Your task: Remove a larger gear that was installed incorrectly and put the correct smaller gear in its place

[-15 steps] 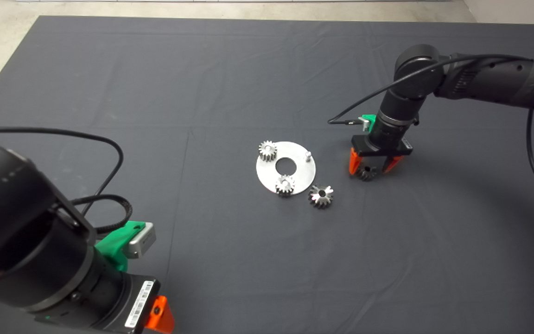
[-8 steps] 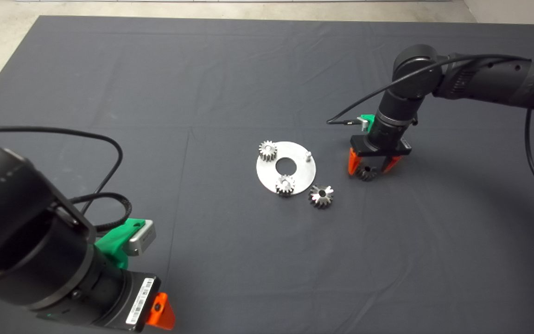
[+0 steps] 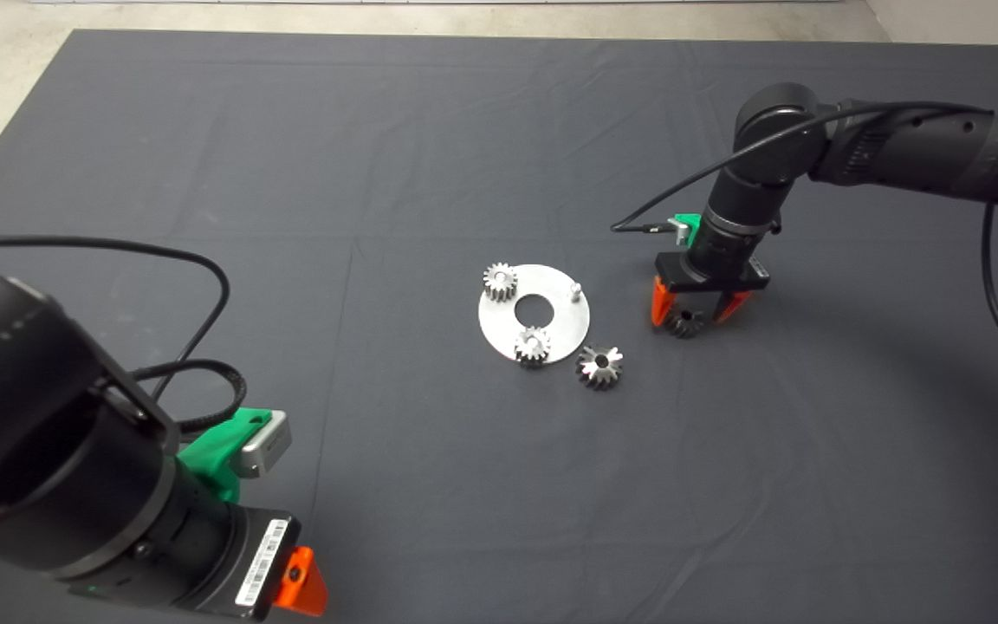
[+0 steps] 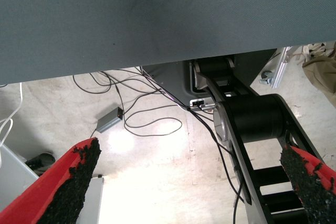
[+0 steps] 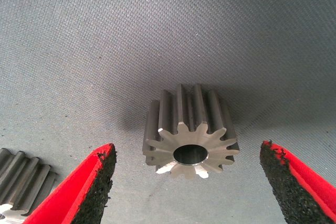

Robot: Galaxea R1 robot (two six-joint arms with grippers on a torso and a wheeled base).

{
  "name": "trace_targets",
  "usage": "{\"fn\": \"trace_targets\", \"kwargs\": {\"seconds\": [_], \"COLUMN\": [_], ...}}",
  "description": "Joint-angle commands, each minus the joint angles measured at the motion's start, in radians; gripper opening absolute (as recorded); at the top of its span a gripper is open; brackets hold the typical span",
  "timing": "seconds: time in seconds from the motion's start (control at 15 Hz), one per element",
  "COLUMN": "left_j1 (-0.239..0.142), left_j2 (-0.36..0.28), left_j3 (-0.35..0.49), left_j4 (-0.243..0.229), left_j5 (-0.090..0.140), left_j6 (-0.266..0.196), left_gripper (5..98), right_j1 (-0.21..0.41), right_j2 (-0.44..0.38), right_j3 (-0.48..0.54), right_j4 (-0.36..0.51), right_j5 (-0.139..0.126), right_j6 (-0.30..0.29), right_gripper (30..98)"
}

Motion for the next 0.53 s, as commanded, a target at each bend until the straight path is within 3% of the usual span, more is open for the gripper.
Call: {"fn": "trace_targets", "kwargs": {"seconds": [0.0, 0.47], "left_j1": [-0.011, -0.011], "left_j2": [-0.004, -0.004], "left_j3": [0.003, 0.003], "left_j4": [0.006, 0.006], "left_j5": [0.006, 0.006], "left_j6": [0.003, 0.003], "left_gripper": [88.3, 88.3], "right_j1": [0.019, 0.011], "right_j2": [-0.002, -0.002], "right_j3": [-0.001, 0.001], "right_j4": [-0.039, -0.041], "right_j5": [-0.129, -0.129], "right_j6": [-0.006, -0.005], "right_gripper": [72.7, 72.7]}}
